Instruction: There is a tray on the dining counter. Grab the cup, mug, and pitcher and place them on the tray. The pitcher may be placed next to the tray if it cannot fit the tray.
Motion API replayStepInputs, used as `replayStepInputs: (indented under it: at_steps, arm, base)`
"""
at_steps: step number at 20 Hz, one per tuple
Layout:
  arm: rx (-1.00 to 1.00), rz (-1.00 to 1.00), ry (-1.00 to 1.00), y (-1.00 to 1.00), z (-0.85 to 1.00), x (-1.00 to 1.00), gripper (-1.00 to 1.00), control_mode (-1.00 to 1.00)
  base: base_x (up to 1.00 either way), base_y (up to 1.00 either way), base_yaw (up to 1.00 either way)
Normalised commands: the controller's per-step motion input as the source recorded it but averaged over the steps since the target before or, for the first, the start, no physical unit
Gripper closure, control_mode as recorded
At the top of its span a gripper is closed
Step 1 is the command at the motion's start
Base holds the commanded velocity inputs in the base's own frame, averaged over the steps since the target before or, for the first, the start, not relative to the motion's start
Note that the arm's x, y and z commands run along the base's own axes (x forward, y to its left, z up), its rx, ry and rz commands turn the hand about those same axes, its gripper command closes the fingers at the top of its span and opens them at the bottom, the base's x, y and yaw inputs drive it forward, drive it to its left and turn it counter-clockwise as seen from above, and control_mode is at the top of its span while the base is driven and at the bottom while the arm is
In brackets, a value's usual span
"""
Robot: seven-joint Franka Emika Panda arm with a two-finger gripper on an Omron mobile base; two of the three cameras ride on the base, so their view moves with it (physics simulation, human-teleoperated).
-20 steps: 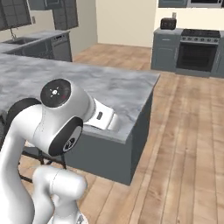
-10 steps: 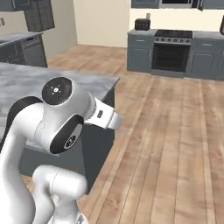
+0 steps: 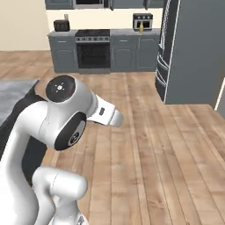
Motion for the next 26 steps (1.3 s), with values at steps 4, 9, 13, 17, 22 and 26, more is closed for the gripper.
replayStepInputs:
  at_steps: [4,9,13,17,22,26]
  arm:
    - [0.00,0.00,0.00,0.00,0.00,0.00,-1.00,1.00]
    - [0.00,0.00,0.00,0.00,0.00,0.00,-1.00,1.00]
    - [0.00,0.00,0.00,0.00,0.00,0.00,-1.00,1.00]
    - [0.00,0.00,0.00,0.00,0.00,0.00,-1.00,1.00]
    - [0.00,0.00,0.00,0.00,0.00,0.00,-1.00,1.00]
    - [0.00,0.00,0.00,0.00,0.00,0.00,-1.00,1.00]
  base:
    - [1.00,0.14,-0.33]
    - [1.00,0.56,-0.23]
    - [1.00,0.96,-0.27]
    - [1.00,0.99,-0.28]
    - [1.00,0.76,-0.13]
    - [1.00,-0.14,0.33]
